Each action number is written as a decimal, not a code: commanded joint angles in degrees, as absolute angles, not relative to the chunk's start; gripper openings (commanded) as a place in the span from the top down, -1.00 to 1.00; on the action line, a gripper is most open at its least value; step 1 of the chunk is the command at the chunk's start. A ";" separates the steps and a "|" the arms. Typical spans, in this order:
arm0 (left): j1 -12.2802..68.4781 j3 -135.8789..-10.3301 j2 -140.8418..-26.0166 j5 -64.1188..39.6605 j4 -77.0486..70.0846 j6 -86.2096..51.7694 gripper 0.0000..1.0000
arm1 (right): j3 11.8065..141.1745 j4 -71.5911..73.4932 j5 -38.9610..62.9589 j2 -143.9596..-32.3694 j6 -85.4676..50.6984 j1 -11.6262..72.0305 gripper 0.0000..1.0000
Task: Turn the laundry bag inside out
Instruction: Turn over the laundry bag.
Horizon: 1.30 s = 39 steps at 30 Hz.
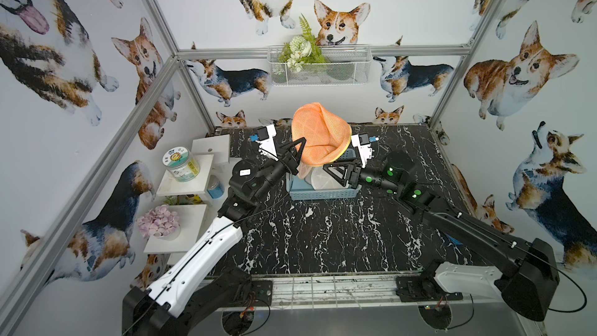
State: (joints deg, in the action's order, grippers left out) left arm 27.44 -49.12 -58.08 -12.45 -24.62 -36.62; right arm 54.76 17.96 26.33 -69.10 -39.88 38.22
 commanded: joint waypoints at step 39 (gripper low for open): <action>17.73 -52.55 -60.74 -28.20 -30.24 -50.84 1.00 | 44.21 -2.14 18.79 -62.60 -28.34 26.12 1.00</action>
State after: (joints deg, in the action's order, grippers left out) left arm 19.35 -50.59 -61.67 -36.25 -16.67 -49.93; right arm 44.84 14.79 32.77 -62.78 -30.28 27.49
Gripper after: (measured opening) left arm 0.100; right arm 0.075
